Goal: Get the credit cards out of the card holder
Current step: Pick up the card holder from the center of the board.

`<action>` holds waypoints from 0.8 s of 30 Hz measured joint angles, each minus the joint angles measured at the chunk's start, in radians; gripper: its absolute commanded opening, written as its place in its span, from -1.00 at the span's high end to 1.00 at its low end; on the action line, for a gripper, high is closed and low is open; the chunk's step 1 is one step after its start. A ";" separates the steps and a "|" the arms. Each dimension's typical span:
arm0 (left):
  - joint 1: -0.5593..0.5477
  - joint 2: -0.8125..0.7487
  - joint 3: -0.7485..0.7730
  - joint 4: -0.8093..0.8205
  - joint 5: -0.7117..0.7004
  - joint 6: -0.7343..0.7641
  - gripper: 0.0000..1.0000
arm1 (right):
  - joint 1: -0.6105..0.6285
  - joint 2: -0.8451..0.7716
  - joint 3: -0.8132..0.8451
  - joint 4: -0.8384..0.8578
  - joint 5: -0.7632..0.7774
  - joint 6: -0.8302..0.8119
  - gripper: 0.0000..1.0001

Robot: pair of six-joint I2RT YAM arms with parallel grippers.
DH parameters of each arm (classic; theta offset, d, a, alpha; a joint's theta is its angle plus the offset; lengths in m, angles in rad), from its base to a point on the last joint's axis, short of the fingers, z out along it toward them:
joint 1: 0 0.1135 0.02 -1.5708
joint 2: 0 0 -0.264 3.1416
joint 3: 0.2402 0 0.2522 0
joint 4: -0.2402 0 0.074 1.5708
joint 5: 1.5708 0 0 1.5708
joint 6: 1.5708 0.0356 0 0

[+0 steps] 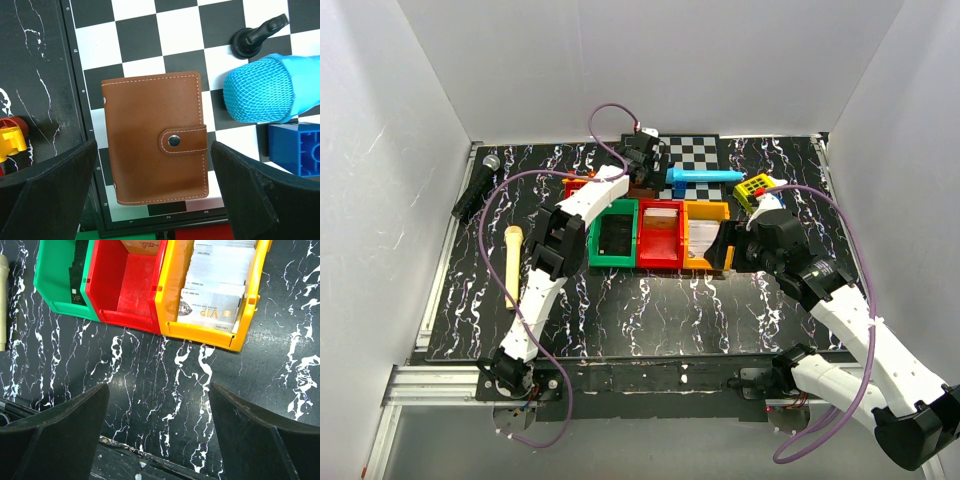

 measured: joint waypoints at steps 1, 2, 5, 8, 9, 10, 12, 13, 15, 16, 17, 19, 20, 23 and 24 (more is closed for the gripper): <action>-0.002 0.000 0.004 0.000 0.000 0.000 -0.96 | 0.000 0.000 0.000 0.000 -0.001 0.000 -0.78; -0.003 0.000 0.005 0.000 0.000 0.000 -0.96 | 0.000 0.000 0.000 0.000 -0.003 0.000 -0.78; -0.008 0.000 0.008 0.003 0.001 -0.001 -0.96 | 0.000 0.000 0.000 0.000 -0.008 0.002 -0.78; -0.011 0.000 0.008 0.002 0.002 -0.003 -0.96 | 0.000 0.000 -0.002 0.001 -0.011 0.003 -0.78; -0.012 0.000 0.008 0.002 0.002 -0.003 -0.96 | 0.000 0.000 -0.003 0.001 -0.011 0.003 -0.78; -0.013 0.000 0.008 0.002 0.002 -0.004 -0.96 | 0.000 0.000 -0.005 0.002 -0.012 0.003 -0.78; -0.014 0.000 0.008 -0.001 0.001 -0.004 -0.96 | 0.000 0.000 -0.011 0.001 -0.013 0.003 -0.78; -0.014 0.001 0.008 -0.002 0.000 -0.004 -0.96 | 0.000 0.000 -0.013 0.000 -0.014 0.003 -0.78; -0.014 0.003 0.008 -0.002 -0.003 -0.003 -0.96 | 0.000 0.000 -0.013 0.000 -0.014 0.003 -0.78; -0.014 0.005 0.008 -0.002 -0.005 -0.003 -0.96 | 0.000 0.000 -0.013 0.001 -0.014 0.003 -0.78; -0.014 0.007 0.008 -0.002 -0.008 -0.003 -0.96 | 0.000 0.000 -0.013 0.001 -0.014 0.003 -0.78; -0.014 0.011 0.008 -0.009 -0.015 -0.003 -0.96 | 0.000 0.000 -0.013 0.001 -0.014 0.003 -0.78; -0.013 0.012 0.008 -0.016 -0.019 -0.004 -0.96 | 0.000 0.000 -0.013 0.001 -0.014 0.003 -0.78; -0.013 0.012 0.008 -0.028 -0.024 -0.008 -0.96 | 0.000 0.000 -0.013 0.001 -0.014 0.003 -0.78; -0.013 0.012 0.008 -0.031 -0.024 -0.010 -0.96 | 0.000 0.000 -0.013 0.001 -0.014 0.003 -0.78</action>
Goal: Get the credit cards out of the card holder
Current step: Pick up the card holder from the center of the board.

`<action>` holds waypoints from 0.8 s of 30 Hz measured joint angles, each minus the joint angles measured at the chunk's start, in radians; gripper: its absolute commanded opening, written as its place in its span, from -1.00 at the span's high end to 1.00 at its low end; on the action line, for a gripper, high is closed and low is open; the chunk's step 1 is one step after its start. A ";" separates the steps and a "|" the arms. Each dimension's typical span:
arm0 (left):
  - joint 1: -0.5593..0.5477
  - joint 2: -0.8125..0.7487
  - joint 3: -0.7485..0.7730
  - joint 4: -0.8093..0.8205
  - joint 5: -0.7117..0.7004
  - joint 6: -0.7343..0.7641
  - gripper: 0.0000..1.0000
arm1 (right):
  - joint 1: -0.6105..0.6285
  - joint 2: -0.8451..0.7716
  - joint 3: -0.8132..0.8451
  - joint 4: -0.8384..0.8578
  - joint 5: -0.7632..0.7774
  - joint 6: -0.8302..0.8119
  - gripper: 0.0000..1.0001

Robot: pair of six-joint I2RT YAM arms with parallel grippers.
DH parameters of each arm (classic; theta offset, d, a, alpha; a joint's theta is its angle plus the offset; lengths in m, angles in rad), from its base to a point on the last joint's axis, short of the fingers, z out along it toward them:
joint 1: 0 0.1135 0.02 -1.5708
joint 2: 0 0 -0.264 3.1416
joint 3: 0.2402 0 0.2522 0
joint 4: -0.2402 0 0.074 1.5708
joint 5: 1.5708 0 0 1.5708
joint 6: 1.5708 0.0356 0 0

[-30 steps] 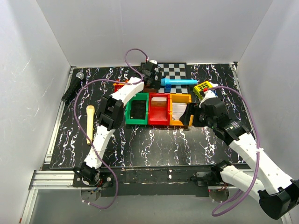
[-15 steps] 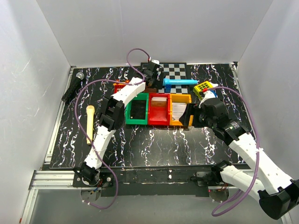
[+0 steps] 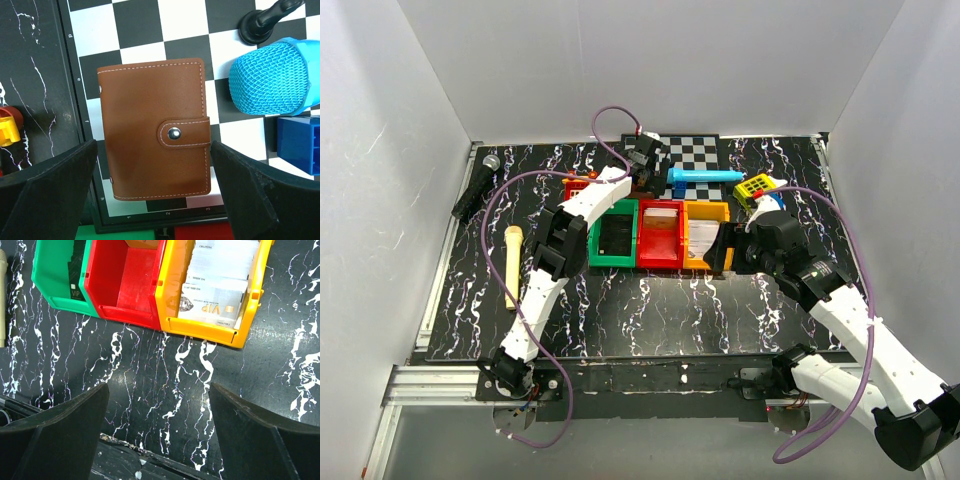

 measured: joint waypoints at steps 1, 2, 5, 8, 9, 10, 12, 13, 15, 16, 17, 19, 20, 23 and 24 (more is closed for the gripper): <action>0.000 0.000 0.000 -0.002 0.000 -0.001 -0.96 | 0.000 0.000 0.000 0.000 0.000 0.000 -0.78; 0.000 0.000 0.000 -0.006 0.000 -0.002 -0.96 | 0.000 0.000 0.000 0.000 0.000 0.000 -0.78; 0.000 0.001 0.000 -0.011 0.002 -0.004 -0.91 | 0.000 0.000 0.000 0.000 0.000 0.000 -0.78; 0.001 0.001 0.000 -0.013 0.012 -0.004 -0.82 | 0.000 0.000 0.000 0.000 0.000 0.000 -0.78; 0.001 0.002 0.000 -0.013 0.017 -0.004 -0.79 | 0.000 0.000 0.000 0.000 0.000 0.000 -0.78; 0.002 0.004 0.002 -0.013 0.021 -0.004 -0.76 | 0.000 0.000 0.000 0.000 0.000 0.000 -0.79; 0.002 0.014 0.009 -0.013 0.027 -0.001 -0.71 | 0.000 0.000 0.000 0.000 0.000 0.000 -0.78; 0.002 0.017 0.009 -0.014 0.027 0.001 -0.71 | 0.000 0.000 0.000 0.000 0.000 0.000 -0.78; 0.004 0.021 0.009 -0.014 0.029 0.004 -0.67 | 0.000 0.000 0.000 0.000 0.000 0.000 -0.78; 0.005 0.021 0.009 -0.014 0.032 0.004 -0.66 | 0.000 0.000 0.000 0.000 0.000 0.000 -0.78; 0.008 0.021 0.009 -0.014 0.034 0.004 -0.64 | 0.000 0.000 0.000 0.000 0.001 0.000 -0.78; 0.010 0.021 0.009 -0.013 0.038 0.004 -0.58 | 0.000 0.000 -0.001 0.000 0.002 0.000 -0.77; 0.011 0.021 0.009 -0.013 0.039 0.004 -0.57 | 0.000 -0.002 -0.002 0.000 0.003 0.000 -0.77; 0.015 0.021 0.009 -0.007 0.047 0.004 -0.51 | 0.000 -0.009 -0.003 0.001 0.005 0.000 -0.77; 0.015 0.021 0.009 -0.006 0.050 0.004 -0.50 | 0.000 -0.011 -0.003 0.001 0.007 0.000 -0.77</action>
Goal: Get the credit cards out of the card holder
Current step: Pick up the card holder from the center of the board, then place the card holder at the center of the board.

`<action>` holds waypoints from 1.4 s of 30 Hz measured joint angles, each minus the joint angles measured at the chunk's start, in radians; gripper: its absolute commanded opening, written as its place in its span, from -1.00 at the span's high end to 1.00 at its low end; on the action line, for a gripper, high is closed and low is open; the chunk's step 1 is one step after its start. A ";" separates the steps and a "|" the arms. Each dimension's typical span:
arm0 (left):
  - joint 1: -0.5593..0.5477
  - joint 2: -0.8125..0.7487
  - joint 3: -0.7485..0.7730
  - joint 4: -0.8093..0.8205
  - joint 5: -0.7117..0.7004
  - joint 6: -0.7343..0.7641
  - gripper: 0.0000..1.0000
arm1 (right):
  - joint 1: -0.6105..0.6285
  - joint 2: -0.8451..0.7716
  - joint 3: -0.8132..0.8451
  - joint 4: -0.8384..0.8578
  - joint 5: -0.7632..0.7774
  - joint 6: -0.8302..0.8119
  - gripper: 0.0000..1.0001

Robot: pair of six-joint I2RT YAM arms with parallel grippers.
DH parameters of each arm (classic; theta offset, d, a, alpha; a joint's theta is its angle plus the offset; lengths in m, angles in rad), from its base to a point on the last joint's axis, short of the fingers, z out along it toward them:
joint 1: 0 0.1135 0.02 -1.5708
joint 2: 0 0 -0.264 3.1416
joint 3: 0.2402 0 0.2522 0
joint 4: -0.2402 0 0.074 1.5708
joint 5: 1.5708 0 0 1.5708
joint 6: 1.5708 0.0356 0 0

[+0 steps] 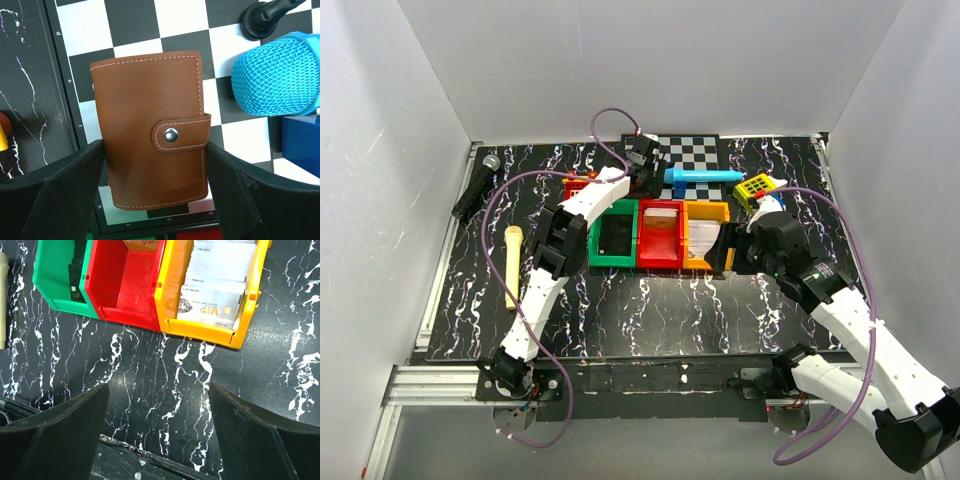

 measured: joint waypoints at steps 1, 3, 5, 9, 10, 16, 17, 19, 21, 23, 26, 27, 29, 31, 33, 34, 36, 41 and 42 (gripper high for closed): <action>0.001 0.000 -0.002 0.003 0.003 0.000 -0.50 | 0.000 -0.002 0.000 0.000 0.001 0.000 -0.77; 0.001 -0.001 -0.008 0.016 0.005 0.000 -0.48 | 0.000 -0.007 0.000 0.000 0.006 0.000 -0.76; 0.003 -0.006 -0.021 0.031 0.005 0.003 -0.47 | 0.000 -0.013 0.000 0.000 0.010 0.000 -0.76; 0.006 -0.018 -0.038 0.045 0.007 0.008 -0.43 | 0.000 -0.017 0.000 0.001 0.016 0.000 -0.76; 0.006 -0.020 -0.038 0.045 0.007 0.010 -0.43 | 0.000 -0.017 0.000 0.002 0.017 0.000 -0.76; 0.006 -0.054 -0.044 0.044 0.005 0.020 -0.40 | 0.000 -0.016 0.000 0.006 0.019 0.001 -0.75; 0.006 -0.062 -0.045 0.045 0.005 0.022 -0.40 | 0.000 -0.016 0.000 0.006 0.019 0.001 -0.75; 0.006 -0.084 -0.045 0.045 0.003 0.026 -0.40 | 0.000 -0.016 0.000 0.006 0.019 0.001 -0.75; 0.006 -0.110 -0.049 0.046 0.001 0.032 -0.40 | 0.000 -0.016 0.000 0.006 0.019 0.002 -0.75; 0.006 -0.137 -0.056 0.049 -0.002 0.033 -0.40 | 0.000 -0.016 0.000 0.006 0.019 0.003 -0.75; 0.006 -0.192 -0.088 0.056 -0.003 0.034 -0.40 | 0.000 -0.018 0.000 0.006 0.019 0.003 -0.75; 0.006 -0.216 -0.109 0.059 -0.004 0.034 -0.39 | 0.000 -0.018 0.000 0.006 0.019 0.003 -0.75; 0.006 -0.266 -0.156 0.067 -0.005 0.033 -0.38 | 0.000 -0.022 0.000 0.006 0.019 0.003 -0.75; 0.006 -0.325 -0.212 0.072 -0.005 0.032 -0.37 | 0.000 -0.025 0.000 0.006 0.019 0.003 -0.75; 0.005 -0.379 -0.262 0.075 -0.005 0.032 -0.37 | 0.000 -0.027 0.000 0.006 0.019 0.003 -0.75; 0.002 -0.419 -0.299 0.079 -0.005 0.031 -0.37 | 0.000 -0.029 0.000 0.006 0.019 0.003 -0.75; -0.002 -0.490 -0.367 0.079 -0.008 0.024 -0.37 | 0.000 -0.033 0.000 0.006 0.019 0.003 -0.75; -0.041 -0.724 -0.614 0.098 -0.017 -0.015 -0.37 | 0.000 -0.062 -0.017 0.019 0.019 0.003 -0.74; -0.060 -0.777 -0.671 0.101 -0.026 -0.024 -0.37 | 0.000 -0.067 -0.022 0.019 0.019 0.003 -0.74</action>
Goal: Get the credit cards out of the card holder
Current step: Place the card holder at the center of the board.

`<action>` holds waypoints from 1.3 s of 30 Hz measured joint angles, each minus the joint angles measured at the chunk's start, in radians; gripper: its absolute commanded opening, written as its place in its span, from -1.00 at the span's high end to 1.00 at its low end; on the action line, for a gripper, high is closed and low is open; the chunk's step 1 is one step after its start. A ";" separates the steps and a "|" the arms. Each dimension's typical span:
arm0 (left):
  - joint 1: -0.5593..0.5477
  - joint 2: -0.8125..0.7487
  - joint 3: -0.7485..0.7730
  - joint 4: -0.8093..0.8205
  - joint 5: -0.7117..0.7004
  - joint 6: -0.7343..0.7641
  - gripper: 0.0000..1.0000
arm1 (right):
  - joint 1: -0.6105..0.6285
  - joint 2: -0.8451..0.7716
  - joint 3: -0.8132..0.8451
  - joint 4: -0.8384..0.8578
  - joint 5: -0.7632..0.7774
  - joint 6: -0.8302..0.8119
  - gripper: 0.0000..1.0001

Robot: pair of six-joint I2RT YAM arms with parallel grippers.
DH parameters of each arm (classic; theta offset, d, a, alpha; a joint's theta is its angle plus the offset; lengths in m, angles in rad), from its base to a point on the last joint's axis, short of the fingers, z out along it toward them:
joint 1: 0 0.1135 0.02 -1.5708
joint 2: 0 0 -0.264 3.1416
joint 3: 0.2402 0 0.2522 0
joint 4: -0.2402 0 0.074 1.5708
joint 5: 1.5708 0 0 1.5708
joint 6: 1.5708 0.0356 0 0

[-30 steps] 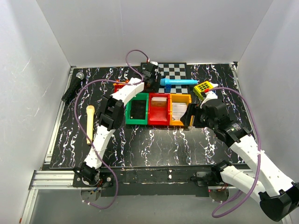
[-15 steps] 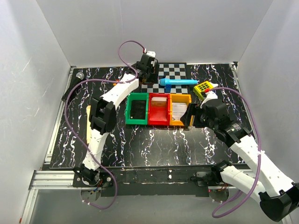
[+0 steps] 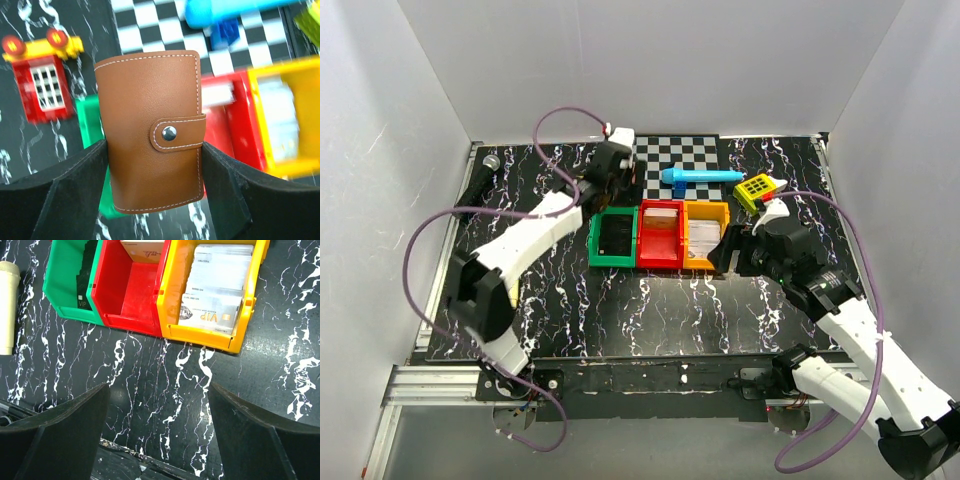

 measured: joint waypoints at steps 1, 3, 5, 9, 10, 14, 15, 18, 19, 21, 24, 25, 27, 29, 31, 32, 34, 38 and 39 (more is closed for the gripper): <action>-0.020 -0.044 -0.048 0.003 -0.006 -0.008 -0.37 | 0.000 -0.004 -0.006 0.002 -0.002 0.000 -0.74; -0.086 -0.155 -0.172 0.004 -0.029 -0.032 -0.37 | 0.000 -0.011 -0.016 0.003 -0.004 0.000 -0.73; -0.159 -0.248 -0.274 0.001 -0.046 -0.067 -0.37 | 0.000 -0.021 -0.034 0.008 -0.008 0.000 -0.72; -0.325 -0.430 -0.469 -0.026 -0.084 -0.196 -0.36 | 0.013 -0.042 -0.069 0.011 -0.018 0.000 -0.70; -0.358 -0.467 -0.509 -0.030 -0.091 -0.233 -0.36 | 0.021 -0.048 -0.076 0.012 -0.019 0.001 -0.70; -0.480 -0.548 -0.646 -0.044 -0.128 -0.397 -0.37 | 0.069 -0.079 -0.100 0.012 -0.010 0.010 -0.68; -0.504 -0.546 -0.664 -0.048 -0.135 -0.430 -0.39 | 0.087 -0.085 -0.106 0.012 -0.001 0.015 -0.68; -0.582 -0.505 -0.694 -0.063 -0.166 -0.528 -0.43 | 0.148 -0.095 -0.126 0.011 0.021 0.035 -0.67; -0.600 -0.490 -0.697 -0.066 -0.172 -0.557 -0.45 | 0.174 -0.097 -0.134 0.010 0.031 0.047 -0.67; -0.632 -0.456 -0.707 -0.060 -0.177 -0.621 -0.47 | 0.226 -0.098 -0.153 0.011 0.055 0.074 -0.67; -0.642 -0.418 -0.729 -0.045 -0.180 -0.688 -0.51 | 0.286 -0.098 -0.187 0.012 0.079 0.130 -0.67; -0.642 -0.410 -0.736 -0.037 -0.183 -0.700 -0.53 | 0.300 -0.098 -0.200 0.011 0.084 0.150 -0.67; -0.641 -0.389 -0.750 -0.011 -0.193 -0.724 -0.54 | 0.319 -0.097 -0.221 0.013 0.088 0.187 -0.67; -0.641 -0.369 -0.758 0.016 -0.204 -0.735 -0.57 | 0.333 -0.097 -0.241 0.019 0.091 0.222 -0.67; -0.641 -0.343 -0.758 0.045 -0.211 -0.739 -0.58 | 0.342 -0.096 -0.254 0.026 0.097 0.245 -0.67; -0.640 -0.326 -0.758 0.063 -0.214 -0.739 -0.58 | 0.344 -0.096 -0.257 0.027 0.098 0.254 -0.67; -0.637 -0.291 -0.758 0.090 -0.214 -0.739 -0.58 | 0.350 -0.093 -0.257 0.030 0.102 0.267 -0.67; -0.628 -0.233 -0.758 0.128 -0.208 -0.736 -0.65 | 0.355 -0.083 -0.258 0.034 0.103 0.283 -0.67; -0.627 -0.229 -0.758 0.132 -0.206 -0.734 -0.70 | 0.356 -0.080 -0.259 0.034 0.103 0.286 -0.67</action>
